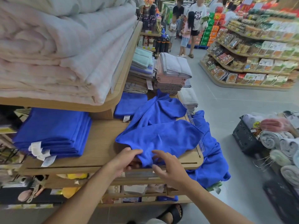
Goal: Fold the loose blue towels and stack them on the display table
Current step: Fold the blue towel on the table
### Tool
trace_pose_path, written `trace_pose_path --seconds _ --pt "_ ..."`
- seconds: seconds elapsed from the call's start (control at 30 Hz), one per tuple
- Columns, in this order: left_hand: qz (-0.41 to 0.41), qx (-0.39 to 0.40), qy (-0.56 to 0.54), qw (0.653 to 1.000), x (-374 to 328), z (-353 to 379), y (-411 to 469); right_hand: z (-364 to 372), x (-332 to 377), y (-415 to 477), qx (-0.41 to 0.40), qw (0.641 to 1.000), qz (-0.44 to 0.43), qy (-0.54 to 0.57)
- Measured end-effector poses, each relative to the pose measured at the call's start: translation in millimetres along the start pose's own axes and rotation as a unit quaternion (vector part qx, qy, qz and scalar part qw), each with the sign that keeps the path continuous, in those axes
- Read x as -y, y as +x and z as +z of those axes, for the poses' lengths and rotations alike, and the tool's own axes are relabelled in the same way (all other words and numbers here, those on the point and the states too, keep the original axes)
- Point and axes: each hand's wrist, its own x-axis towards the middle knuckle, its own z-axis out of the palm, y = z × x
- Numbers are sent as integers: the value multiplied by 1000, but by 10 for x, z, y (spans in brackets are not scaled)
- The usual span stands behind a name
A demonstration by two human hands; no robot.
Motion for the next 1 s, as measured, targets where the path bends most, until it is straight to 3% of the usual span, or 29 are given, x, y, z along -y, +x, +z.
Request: trace_pose_path --seconds 0.1,0.2,0.3,0.43,0.6,0.73,0.87,1.0 --pt "-32 67 -212 974 -56 25 -9 15 -6 -82 -51 997 -56 3" --pt "-64 176 -331 925 -69 18 -52 69 18 -87 -99 991 -85 -19" --pt "-78 202 -398 892 -54 17 -55 85 35 -34 -103 992 -67 -25" --pt "-126 212 -422 872 9 -35 -21 59 27 12 -164 984 -41 58" --pt "-124 95 -246 957 68 -126 52 -113 58 71 -196 975 -49 92" --pt "-74 -39 -176 981 24 -225 147 -435 253 115 -164 968 -73 177" --pt "56 -236 -27 970 -83 -343 423 -710 409 258 -98 938 -32 332" --pt "128 -275 212 929 -184 -447 735 -645 297 502 -123 914 62 382"
